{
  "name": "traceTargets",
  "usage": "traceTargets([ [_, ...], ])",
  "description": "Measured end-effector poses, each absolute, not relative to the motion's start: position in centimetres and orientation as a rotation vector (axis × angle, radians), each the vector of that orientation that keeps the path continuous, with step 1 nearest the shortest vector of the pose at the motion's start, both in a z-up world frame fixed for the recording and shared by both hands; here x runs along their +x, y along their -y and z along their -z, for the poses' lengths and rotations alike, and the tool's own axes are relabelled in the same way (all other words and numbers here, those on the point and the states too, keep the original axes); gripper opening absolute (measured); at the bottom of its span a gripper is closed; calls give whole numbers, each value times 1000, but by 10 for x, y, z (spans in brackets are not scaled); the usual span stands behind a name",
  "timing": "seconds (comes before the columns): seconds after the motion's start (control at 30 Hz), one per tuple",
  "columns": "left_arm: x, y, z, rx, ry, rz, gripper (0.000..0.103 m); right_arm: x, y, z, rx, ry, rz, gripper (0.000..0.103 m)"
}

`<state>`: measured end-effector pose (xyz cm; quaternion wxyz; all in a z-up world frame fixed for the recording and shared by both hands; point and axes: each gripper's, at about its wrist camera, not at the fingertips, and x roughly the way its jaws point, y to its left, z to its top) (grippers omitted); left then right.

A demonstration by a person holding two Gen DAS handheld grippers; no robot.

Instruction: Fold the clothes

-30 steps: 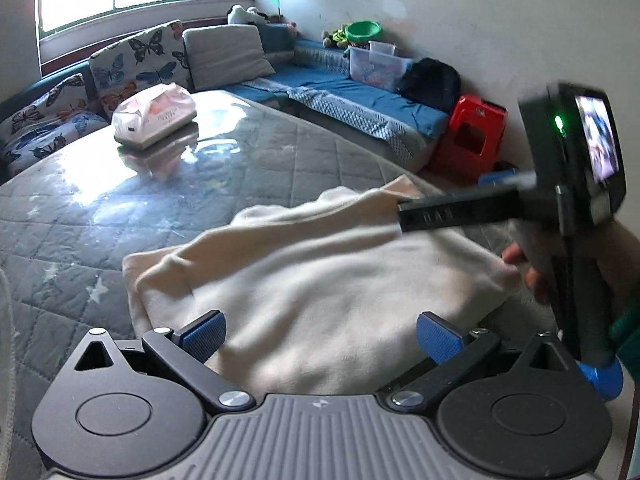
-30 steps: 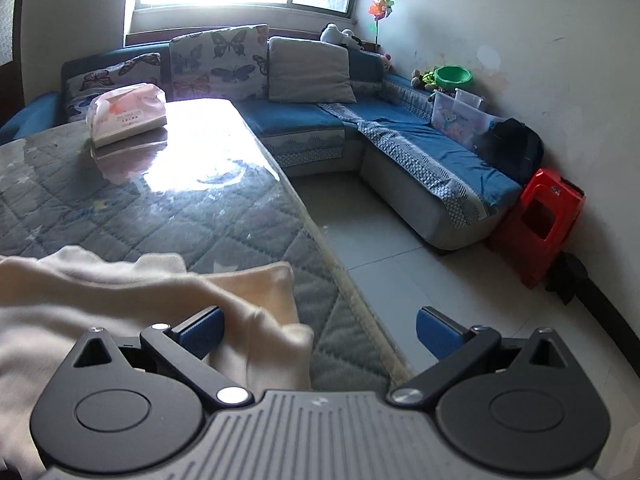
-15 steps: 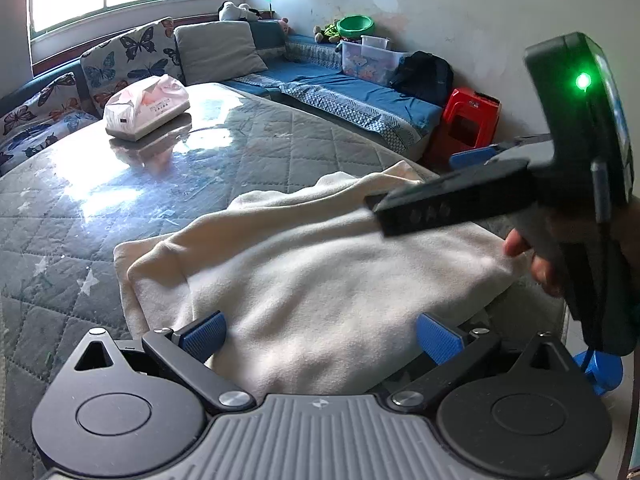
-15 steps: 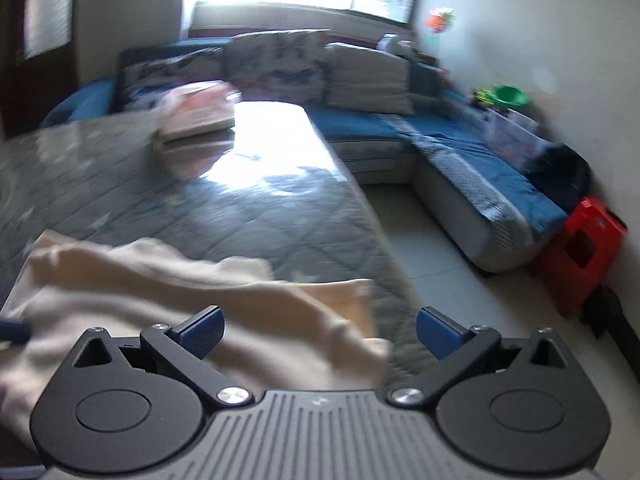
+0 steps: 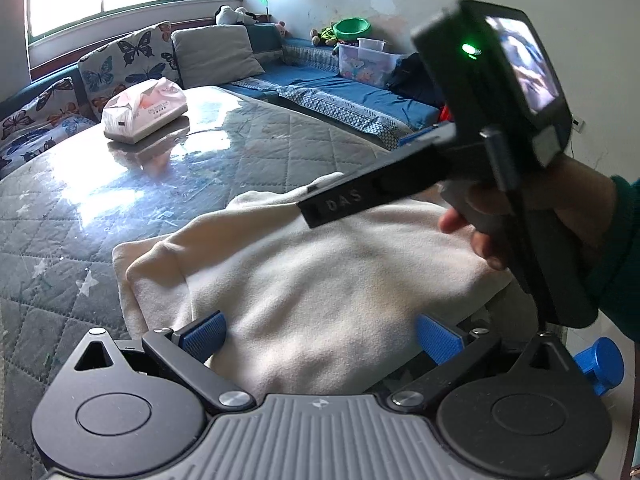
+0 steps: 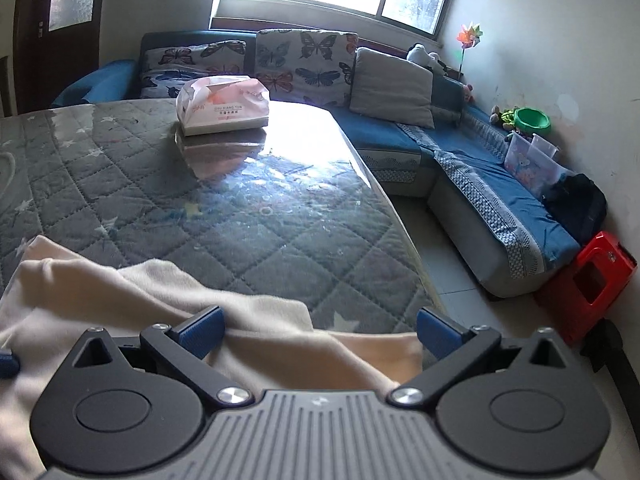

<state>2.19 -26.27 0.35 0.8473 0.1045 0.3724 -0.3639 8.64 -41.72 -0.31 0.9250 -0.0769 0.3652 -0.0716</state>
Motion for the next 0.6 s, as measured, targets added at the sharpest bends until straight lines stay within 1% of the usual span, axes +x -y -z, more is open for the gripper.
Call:
traceTargets([
  [0.27,20,252,-8,190,-799,769,103,89,399,-4,-183,-731,75,103],
  [0.47,18,246,-8,189,-804,770,103,102,375,6,-235,-746,27,103],
  [0.6,16,243,-7,199,-801,767,103,108,375,8,-194,-746,22,103],
])
